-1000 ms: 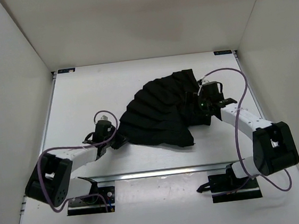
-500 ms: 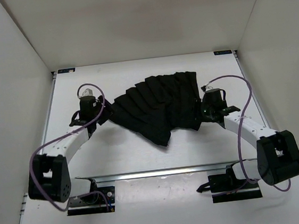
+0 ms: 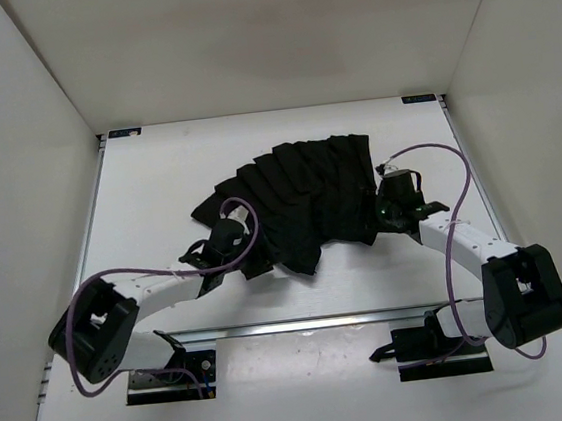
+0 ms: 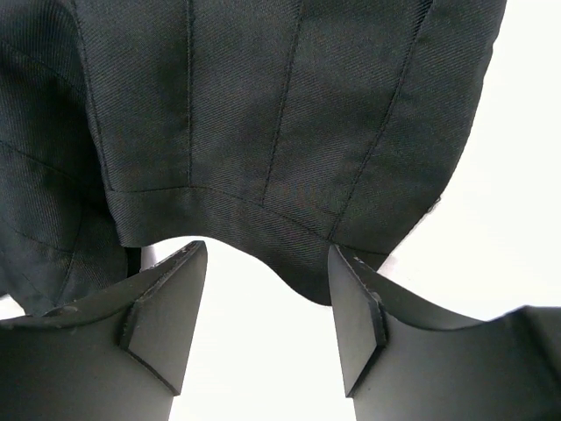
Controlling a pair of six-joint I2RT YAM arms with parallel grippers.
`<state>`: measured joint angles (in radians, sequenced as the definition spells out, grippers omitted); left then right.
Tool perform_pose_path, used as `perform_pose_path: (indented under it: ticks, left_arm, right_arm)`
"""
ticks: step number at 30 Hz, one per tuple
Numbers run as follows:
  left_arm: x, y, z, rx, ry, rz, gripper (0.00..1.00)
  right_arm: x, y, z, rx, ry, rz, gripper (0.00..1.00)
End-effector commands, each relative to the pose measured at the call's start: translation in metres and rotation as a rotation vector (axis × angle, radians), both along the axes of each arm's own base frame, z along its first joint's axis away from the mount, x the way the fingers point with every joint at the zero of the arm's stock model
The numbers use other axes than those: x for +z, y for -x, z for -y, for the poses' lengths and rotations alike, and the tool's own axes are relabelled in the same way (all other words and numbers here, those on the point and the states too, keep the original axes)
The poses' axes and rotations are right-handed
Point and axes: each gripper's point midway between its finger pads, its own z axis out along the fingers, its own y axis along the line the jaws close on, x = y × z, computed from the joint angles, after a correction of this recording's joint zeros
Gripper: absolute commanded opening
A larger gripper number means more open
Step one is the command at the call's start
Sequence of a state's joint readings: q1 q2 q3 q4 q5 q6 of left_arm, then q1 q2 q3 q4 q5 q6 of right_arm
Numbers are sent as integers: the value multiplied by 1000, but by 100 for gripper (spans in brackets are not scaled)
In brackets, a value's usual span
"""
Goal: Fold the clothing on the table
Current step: Flatten the skirt out
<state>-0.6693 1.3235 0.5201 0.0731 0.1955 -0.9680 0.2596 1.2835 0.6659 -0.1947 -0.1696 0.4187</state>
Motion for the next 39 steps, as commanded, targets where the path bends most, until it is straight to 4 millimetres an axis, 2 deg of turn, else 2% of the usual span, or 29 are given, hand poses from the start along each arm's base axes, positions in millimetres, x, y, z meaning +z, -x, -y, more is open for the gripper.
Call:
perform_pose_path:
  ticks: [1,6,11,13,15,17,18,19,21,22,25,26,28,30,31,35,39]
  left_arm:
    - [26,-6,36,-4,142,18,75]
    - [12,-5,59,-7,168,-21,75]
    - [2,-6,74,-2,174,-50,74]
    - [5,-11,78,-1,176,-40,69]
    - [5,-13,77,-2,170,-41,59]
    - [5,-16,73,7,167,-40,41]
    - [7,-16,70,8,168,-38,32]
    - [6,-16,67,9,165,-37,25]
    - [14,-16,59,5,181,-34,4]
    - [17,-17,56,5,183,-27,0]
    - [25,-18,36,4,183,-5,0]
    - [19,-17,27,26,167,-7,0]
    - [27,-15,12,45,169,22,0]
    - [23,-13,-3,68,159,21,0]
    - [20,-10,-12,85,156,23,0]
    - [10,2,-32,121,163,20,0]
    - [7,7,-42,139,167,31,0]
  right_arm:
    - [2,-7,4,-20,4,40,55]
    - [3,-7,3,-15,-8,43,56]
    - [-3,-7,5,-18,-11,27,57]
    - [-3,-7,7,-19,-7,34,57]
    - [-5,-6,6,-11,-12,30,57]
    - [-8,-6,6,-13,-13,20,59]
    - [-7,-5,5,-1,-11,26,67]
    - [-6,-6,4,-4,-16,23,69]
    - [-8,-4,3,-1,-18,15,66]
    - [-7,-5,4,1,-14,19,66]
    - [-4,-2,2,5,-10,31,67]
    - [-5,1,2,3,-12,25,67]
    - [-3,5,1,4,-18,29,66]
    - [1,8,-2,7,-35,38,68]
    - [-3,12,-2,5,-37,23,67]
    - [-4,20,-10,22,-51,10,66]
    - [-7,29,-26,60,-103,-11,66]
